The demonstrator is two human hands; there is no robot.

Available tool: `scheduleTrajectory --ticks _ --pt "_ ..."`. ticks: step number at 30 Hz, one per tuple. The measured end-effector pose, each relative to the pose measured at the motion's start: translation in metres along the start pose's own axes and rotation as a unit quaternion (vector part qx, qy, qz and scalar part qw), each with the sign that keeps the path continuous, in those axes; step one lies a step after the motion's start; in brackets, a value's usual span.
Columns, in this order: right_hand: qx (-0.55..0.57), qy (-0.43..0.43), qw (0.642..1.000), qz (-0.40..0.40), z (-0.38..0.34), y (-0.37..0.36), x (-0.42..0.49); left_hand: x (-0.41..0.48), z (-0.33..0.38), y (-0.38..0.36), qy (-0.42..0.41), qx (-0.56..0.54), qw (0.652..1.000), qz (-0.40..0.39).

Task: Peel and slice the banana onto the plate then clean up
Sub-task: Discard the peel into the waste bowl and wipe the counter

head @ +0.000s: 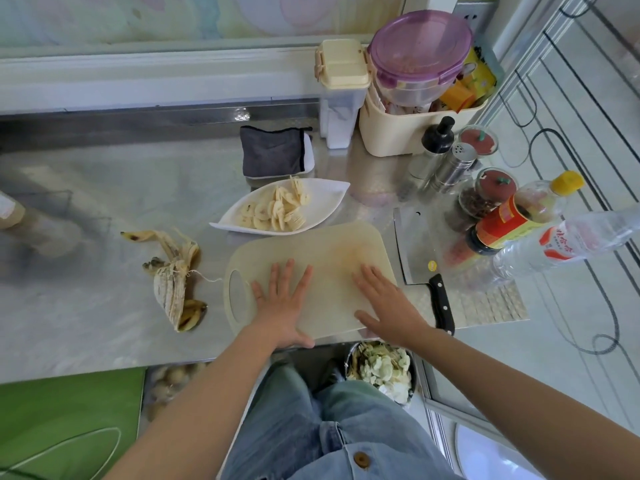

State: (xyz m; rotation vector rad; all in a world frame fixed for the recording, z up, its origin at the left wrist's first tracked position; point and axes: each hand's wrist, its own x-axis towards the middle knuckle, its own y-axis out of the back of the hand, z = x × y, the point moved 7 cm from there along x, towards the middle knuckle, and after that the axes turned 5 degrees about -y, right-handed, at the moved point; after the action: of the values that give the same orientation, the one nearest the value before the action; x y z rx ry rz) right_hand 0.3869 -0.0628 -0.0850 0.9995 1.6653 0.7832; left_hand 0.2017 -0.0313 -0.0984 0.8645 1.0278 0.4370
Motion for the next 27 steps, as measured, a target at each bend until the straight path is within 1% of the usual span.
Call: scheduleTrajectory --ticks 2,4,6,8,10,12,14,17,19,21,25,27 --pt "-0.043 -0.006 0.999 -0.013 -0.011 -0.01 -0.001 -0.005 -0.007 -0.002 -0.001 0.001 1.0 0.004" --pt "-0.054 -0.013 0.998 -0.009 -0.017 -0.014 -0.004 -0.01 -0.014 -0.005 -0.005 -0.009 1.0 0.013" --pt "-0.058 -0.007 0.998 -0.007 -0.021 -0.014 -0.008 -0.018 -0.02 -0.004 -0.015 -0.044 0.998 0.039" --pt "-0.044 -0.002 0.999 0.015 -0.021 -0.005 -0.006 -0.027 -0.026 0.006 -0.016 -0.108 0.991 0.082" --pt "-0.021 -0.004 0.999 0.042 -0.021 0.011 0.003 -0.039 -0.039 0.025 0.018 -0.195 0.967 0.16" --pt "-0.003 -0.021 0.998 0.055 -0.018 0.026 0.017 -0.048 -0.052 0.049 0.063 -0.225 0.944 0.232" --pt "-0.01 -0.047 0.998 0.038 -0.02 0.034 0.033 -0.052 -0.068 0.07 0.102 -0.213 0.93 0.283" --pt "-0.043 -0.087 0.995 -0.001 -0.022 0.04 0.056 -0.041 -0.097 0.096 0.133 -0.281 0.895 0.321" --pt "-0.038 -0.125 0.991 -0.015 -0.023 0.044 0.069 -0.027 -0.113 0.117 0.134 -0.317 0.877 0.335" --pt "-0.004 -0.162 0.987 -0.017 -0.023 0.051 0.084 -0.006 -0.127 0.132 0.146 -0.352 0.866 0.322" --pt "0.047 -0.192 0.98 -0.002 -0.029 0.063 0.11 0.047 -0.15 0.155 0.176 -0.36 0.88 0.255" --pt "0.052 -0.201 0.978 -0.008 -0.028 0.061 0.116 0.07 -0.156 0.169 0.171 -0.376 0.876 0.249"
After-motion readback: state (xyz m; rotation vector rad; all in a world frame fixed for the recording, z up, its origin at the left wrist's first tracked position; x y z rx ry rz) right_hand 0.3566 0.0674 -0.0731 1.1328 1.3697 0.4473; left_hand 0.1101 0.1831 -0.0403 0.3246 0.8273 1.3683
